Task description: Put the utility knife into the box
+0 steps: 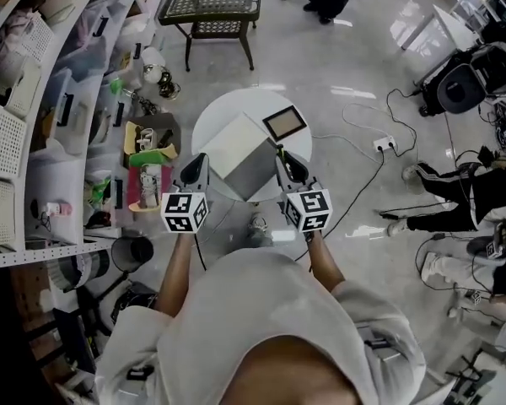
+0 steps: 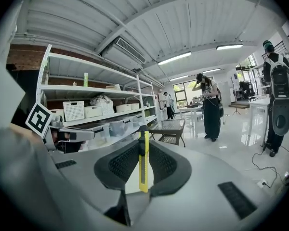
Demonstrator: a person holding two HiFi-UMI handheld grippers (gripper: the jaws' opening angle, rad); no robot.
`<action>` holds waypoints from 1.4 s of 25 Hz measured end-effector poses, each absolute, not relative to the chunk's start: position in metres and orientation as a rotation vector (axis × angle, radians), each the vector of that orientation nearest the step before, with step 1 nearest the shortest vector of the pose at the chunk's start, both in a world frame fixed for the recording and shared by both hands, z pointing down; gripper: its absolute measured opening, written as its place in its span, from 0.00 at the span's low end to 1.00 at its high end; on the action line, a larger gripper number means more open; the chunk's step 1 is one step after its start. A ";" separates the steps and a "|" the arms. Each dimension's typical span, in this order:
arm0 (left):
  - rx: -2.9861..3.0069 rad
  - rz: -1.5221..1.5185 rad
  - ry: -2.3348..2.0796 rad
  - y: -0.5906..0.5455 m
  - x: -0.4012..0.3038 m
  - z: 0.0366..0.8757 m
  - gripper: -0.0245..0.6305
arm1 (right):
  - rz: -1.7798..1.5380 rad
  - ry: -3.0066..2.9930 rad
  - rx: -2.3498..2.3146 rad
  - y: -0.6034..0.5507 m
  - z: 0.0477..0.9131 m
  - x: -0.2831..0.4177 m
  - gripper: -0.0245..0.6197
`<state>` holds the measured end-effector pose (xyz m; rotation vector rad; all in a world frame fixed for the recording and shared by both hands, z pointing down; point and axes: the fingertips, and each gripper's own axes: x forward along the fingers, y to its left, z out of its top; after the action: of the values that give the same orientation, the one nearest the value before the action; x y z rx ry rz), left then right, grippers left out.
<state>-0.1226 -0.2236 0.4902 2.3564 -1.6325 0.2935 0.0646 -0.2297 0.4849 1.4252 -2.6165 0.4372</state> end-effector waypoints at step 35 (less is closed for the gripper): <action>2.233 0.405 -1.438 -0.263 -0.139 0.585 0.07 | 0.732 -2.332 1.418 -0.246 0.603 0.060 0.16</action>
<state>-0.1394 -0.2632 0.5851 2.2328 -1.4384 0.4054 0.0599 -0.2458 0.6034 1.4175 -2.3323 0.7316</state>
